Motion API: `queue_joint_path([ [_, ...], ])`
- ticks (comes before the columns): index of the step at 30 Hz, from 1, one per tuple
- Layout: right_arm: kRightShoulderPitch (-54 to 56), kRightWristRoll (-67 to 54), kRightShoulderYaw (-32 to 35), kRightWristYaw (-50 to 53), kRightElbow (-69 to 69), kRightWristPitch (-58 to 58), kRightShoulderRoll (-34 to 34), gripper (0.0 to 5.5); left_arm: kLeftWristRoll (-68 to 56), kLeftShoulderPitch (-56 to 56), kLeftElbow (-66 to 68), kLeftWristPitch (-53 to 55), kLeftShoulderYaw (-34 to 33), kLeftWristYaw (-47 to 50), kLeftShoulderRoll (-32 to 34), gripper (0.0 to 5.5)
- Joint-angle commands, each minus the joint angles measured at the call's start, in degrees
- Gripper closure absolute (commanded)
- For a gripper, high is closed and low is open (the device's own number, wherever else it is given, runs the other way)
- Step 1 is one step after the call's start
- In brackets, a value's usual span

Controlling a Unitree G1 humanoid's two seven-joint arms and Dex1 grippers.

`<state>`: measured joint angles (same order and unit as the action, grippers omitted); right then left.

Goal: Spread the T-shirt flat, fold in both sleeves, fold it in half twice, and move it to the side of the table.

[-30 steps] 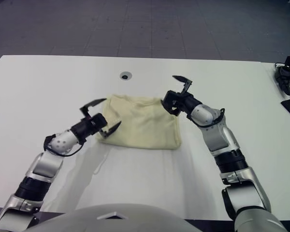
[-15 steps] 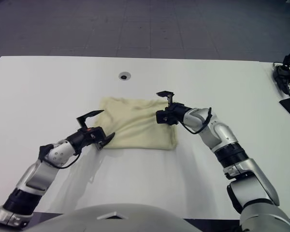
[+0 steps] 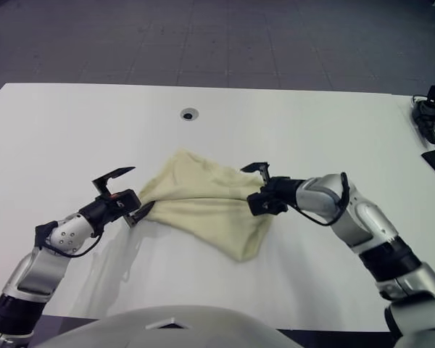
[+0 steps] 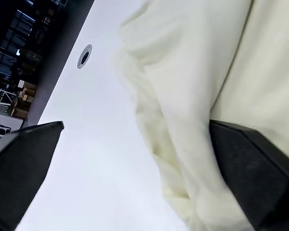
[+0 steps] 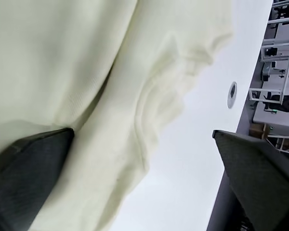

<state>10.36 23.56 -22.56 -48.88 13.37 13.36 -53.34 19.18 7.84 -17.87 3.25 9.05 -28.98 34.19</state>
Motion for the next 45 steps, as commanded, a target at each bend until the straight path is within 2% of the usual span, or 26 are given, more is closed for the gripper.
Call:
queue_joint_path([
  [1, -10.5, -2.4, -3.9, -9.2, 7.4, -3.1, -4.5, 0.12, -5.7, -2.7, -6.6, 2.0, -1.2, -0.1, -4.2, 0.10],
  [6, -11.4, -10.6, -3.7, -13.6, 17.3, -11.0, -3.5, 0.12, -17.9, -10.5, -13.3, 6.3, -5.0, -0.6, -9.2, 0.10],
  [10, -9.0, -17.2, -2.6, -15.1, 22.5, -18.7, -0.2, 0.12, -18.1, -14.4, -11.4, 7.1, -4.1, -0.9, -8.6, 0.10],
  [15, -3.5, -23.3, 2.6, -15.1, 23.0, -24.5, 1.9, 0.12, -17.3, -13.4, -10.0, 6.2, -4.5, -1.0, -6.9, 0.10],
  [19, 5.9, -24.7, 6.0, -11.0, 14.5, -26.5, 7.4, 0.12, -17.2, -11.1, -11.0, 6.5, -5.5, -0.9, -5.9, 0.10],
  [22, 9.7, -22.7, 5.5, -6.2, 6.7, -25.7, 12.3, 0.12, -16.9, -10.8, -10.6, 6.1, -5.1, -0.9, -5.4, 0.10],
  [30, 14.3, -11.4, -5.9, 0.8, -12.6, -16.0, 24.0, 0.12, -15.3, -10.0, -9.9, 5.3, -5.2, 0.2, -5.4, 0.10],
  [33, 14.8, -6.6, -10.7, -0.3, -17.4, -13.6, 25.0, 0.12, -15.1, -9.5, -10.1, 5.2, -5.3, 0.7, -5.6, 0.10],
  [37, 16.3, -3.2, -13.8, -1.7, -22.8, -12.2, 25.7, 0.12, -15.0, -8.3, -10.2, 5.0, -6.0, 1.4, -5.5, 0.10],
  [45, 22.5, 1.3, -12.0, 8.7, -35.5, -14.5, 30.8, 0.12, -11.2, -7.1, -10.1, 4.4, -6.0, 3.1, -4.5, 0.10],
])
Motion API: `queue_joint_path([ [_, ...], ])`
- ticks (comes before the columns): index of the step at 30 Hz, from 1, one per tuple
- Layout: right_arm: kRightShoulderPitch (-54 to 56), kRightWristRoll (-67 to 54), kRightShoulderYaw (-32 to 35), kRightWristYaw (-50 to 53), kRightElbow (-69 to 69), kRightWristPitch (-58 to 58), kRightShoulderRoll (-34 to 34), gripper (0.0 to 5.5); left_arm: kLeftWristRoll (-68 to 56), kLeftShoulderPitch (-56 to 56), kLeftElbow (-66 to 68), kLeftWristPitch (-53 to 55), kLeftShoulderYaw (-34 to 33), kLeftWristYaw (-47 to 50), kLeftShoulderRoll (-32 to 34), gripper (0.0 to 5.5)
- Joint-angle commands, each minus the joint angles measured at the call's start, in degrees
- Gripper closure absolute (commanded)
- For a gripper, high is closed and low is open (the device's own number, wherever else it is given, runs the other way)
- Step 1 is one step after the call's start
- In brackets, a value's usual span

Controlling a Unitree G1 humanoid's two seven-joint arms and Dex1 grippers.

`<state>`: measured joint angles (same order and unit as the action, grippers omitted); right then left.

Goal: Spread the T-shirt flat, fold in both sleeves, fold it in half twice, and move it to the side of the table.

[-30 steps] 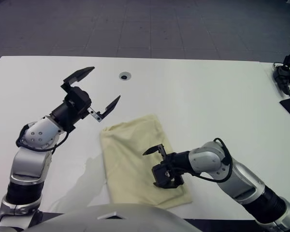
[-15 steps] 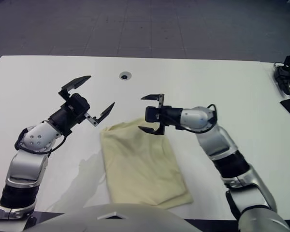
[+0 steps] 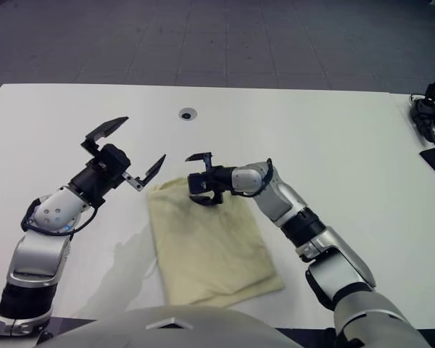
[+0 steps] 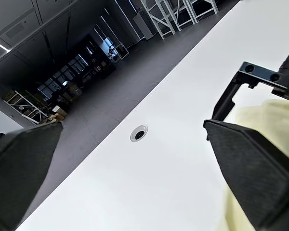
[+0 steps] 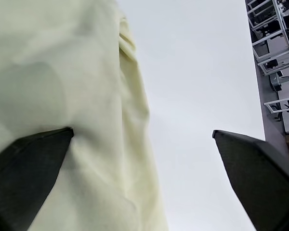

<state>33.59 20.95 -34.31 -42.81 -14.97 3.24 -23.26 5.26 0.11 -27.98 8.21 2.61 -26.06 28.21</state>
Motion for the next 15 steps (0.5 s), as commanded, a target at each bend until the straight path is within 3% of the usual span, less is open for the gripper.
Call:
queue_joint_path([
  [1, -0.5, 4.4, -0.1, 3.4, -8.2, -4.9, 0.7, 0.12, 3.6, 0.6, 0.5, -1.0, 0.9, -0.1, 2.1, 0.10],
  [8, 1.2, 5.3, 0.8, 5.9, -11.4, -4.6, 0.8, 0.12, 5.8, 2.1, 2.3, -4.2, 2.9, -3.0, 5.0, 0.10],
  [15, -2.2, -3.6, 8.7, 3.7, 1.6, -3.9, -0.3, 0.12, 3.0, 6.2, -0.4, -7.4, 3.8, -10.7, 10.3, 0.10],
])
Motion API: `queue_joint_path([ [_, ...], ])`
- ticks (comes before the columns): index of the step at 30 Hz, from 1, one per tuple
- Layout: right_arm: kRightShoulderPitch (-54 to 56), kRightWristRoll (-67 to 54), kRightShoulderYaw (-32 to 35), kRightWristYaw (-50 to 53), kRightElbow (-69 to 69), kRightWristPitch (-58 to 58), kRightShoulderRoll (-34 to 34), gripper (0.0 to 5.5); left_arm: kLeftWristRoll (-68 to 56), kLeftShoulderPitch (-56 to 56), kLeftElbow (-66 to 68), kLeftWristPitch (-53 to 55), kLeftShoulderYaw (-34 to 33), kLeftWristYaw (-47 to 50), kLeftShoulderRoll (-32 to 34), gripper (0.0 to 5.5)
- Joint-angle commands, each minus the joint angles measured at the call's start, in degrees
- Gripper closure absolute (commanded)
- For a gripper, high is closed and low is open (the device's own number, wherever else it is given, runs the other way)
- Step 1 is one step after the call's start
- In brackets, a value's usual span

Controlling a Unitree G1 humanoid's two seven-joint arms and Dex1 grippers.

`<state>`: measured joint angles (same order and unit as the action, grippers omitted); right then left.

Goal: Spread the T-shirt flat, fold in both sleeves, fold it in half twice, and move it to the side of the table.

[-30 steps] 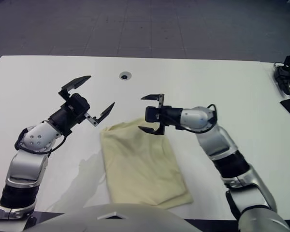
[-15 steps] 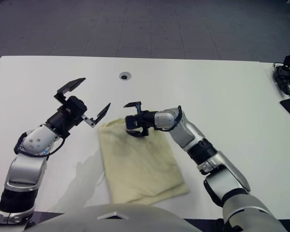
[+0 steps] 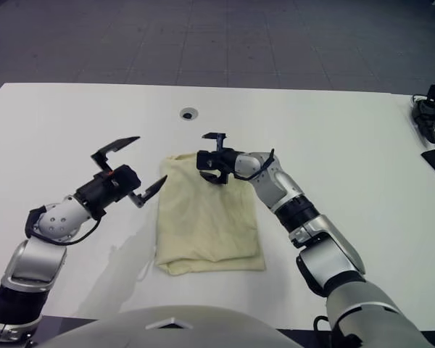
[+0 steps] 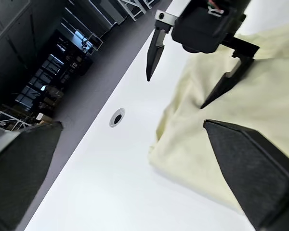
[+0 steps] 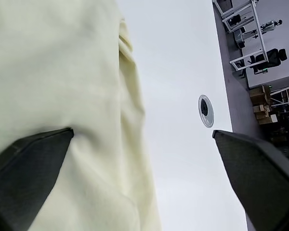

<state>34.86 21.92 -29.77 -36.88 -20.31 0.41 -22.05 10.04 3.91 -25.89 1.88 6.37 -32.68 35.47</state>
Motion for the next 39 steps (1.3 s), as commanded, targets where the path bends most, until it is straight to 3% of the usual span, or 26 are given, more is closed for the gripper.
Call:
queue_joint_path([
  [1, -4.4, -6.3, 6.0, -2.8, 9.9, -1.5, -2.0, 0.12, -1.9, 3.1, -3.2, -1.4, -0.2, -5.2, 4.1, 0.10],
  [9, -18.7, -22.7, 25.4, -10.8, 39.2, -12.8, -13.6, 0.12, -4.5, 19.4, -22.6, 1.6, -1.5, -14.0, 11.7, 0.10],
  [20, -46.5, -30.5, 36.7, -19.9, 53.9, -12.0, -25.5, 0.12, 1.5, 26.3, -27.3, 1.7, 1.9, -18.7, 17.3, 0.10],
  [33, -63.6, -23.4, 33.3, -20.7, 58.1, -3.2, -28.2, 0.12, 16.2, 31.5, -20.7, -1.4, 3.8, -15.2, 17.3, 0.10],
  [39, -64.4, -21.3, 31.1, -19.6, 57.9, -1.9, -27.8, 0.10, 19.2, 29.2, -16.1, -2.8, 9.3, -13.2, 13.8, 1.15],
])
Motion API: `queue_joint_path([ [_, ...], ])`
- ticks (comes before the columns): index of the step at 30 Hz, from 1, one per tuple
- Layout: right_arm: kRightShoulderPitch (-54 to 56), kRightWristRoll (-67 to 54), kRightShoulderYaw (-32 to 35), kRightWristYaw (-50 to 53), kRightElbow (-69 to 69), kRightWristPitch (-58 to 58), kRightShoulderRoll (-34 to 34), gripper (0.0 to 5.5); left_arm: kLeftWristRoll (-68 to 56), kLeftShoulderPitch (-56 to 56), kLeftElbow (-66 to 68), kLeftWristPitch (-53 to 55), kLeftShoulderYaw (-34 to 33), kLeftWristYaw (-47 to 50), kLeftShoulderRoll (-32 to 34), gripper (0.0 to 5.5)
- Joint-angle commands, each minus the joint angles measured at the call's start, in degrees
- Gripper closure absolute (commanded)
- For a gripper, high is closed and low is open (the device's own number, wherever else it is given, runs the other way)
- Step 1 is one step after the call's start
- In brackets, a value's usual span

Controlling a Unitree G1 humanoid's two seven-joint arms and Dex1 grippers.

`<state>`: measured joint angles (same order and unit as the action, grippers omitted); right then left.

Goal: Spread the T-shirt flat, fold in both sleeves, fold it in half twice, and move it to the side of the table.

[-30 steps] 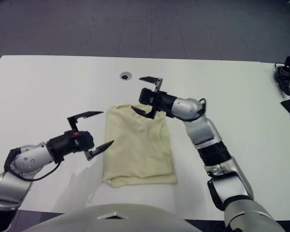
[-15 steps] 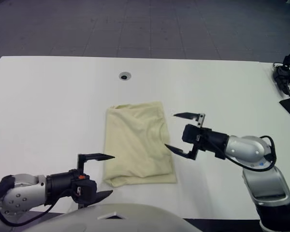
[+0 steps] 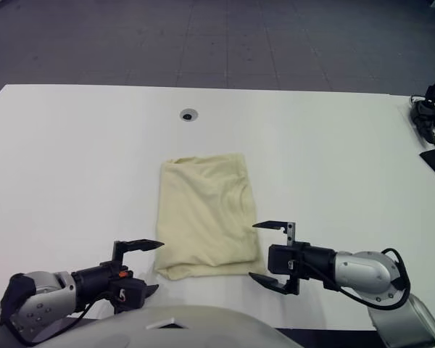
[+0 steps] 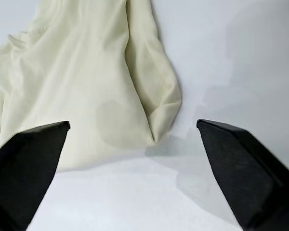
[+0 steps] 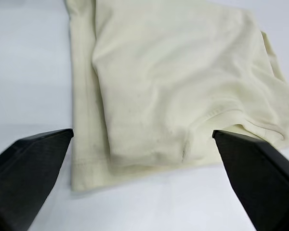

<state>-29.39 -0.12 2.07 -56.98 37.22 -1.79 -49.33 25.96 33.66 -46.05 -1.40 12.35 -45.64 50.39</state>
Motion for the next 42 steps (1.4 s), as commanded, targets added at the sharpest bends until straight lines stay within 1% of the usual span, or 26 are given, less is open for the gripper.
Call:
queue_joint_path([
  [1, 0.1, 0.9, -1.2, 0.6, 0.3, 0.4, -0.6, 0.10, 4.0, -1.4, 5.1, 0.2, 4.2, 0.2, -1.7, 1.36],
  [4, 0.5, 1.1, -1.8, 0.6, 0.1, 0.6, -0.9, 0.10, 5.4, -2.6, 6.9, 0.1, 5.5, 0.8, -2.6, 1.90],
  [9, 0.2, -0.1, -0.8, -0.5, 0.2, 1.1, -2.3, 0.10, 6.7, -3.2, 8.3, 0.1, 5.9, 1.3, -2.6, 2.75],
  [10, 0.4, -0.3, -0.7, -0.7, 0.1, 1.2, -2.6, 0.10, 6.8, -3.3, 8.3, 0.2, 6.0, 1.4, -2.7, 2.84],
  [11, 0.4, -0.5, -0.6, -1.1, 0.0, 1.4, -3.0, 0.10, 7.1, -3.4, 8.4, 0.3, 6.2, 1.3, -2.8, 3.12],
  [14, 0.0, -0.4, -0.7, -1.6, 0.0, 2.1, -4.0, 0.10, 5.8, -2.7, 8.1, 0.7, 5.4, 0.2, -2.2, 3.55],
  [16, 0.3, -0.1, -0.9, -1.8, -0.2, 2.5, -4.5, 0.10, 5.6, -2.5, 7.9, 0.8, 5.2, 0.0, -2.2, 3.95],
  [21, 2.5, 6.1, -5.2, -0.7, -3.0, 5.0, -5.2, 0.10, 5.5, -2.5, 7.3, 1.0, 6.2, -0.2, -3.3, 4.75],
  [25, 4.9, 10.5, -8.7, 0.3, -5.7, 6.2, -4.5, 0.10, 4.8, -2.4, 7.0, 0.7, 6.5, -0.4, -3.2, 5.35],
  [29, 8.1, 14.2, -12.8, 1.3, -9.1, 6.3, -4.0, 0.10, 4.5, -3.2, 7.2, 0.6, 6.9, -0.2, -3.7, 5.38],
  [37, 10.3, 15.8, -16.3, 1.8, -11.7, 5.7, -5.1, 1.30, 4.1, -3.8, 6.8, 1.1, 7.3, -0.1, -4.4, 5.38],
  [42, 10.2, 15.6, -16.8, 2.0, -12.0, 5.5, -5.9, 2.23, 3.7, -3.7, 6.6, 1.1, 6.9, -0.1, -4.2, 5.38],
])
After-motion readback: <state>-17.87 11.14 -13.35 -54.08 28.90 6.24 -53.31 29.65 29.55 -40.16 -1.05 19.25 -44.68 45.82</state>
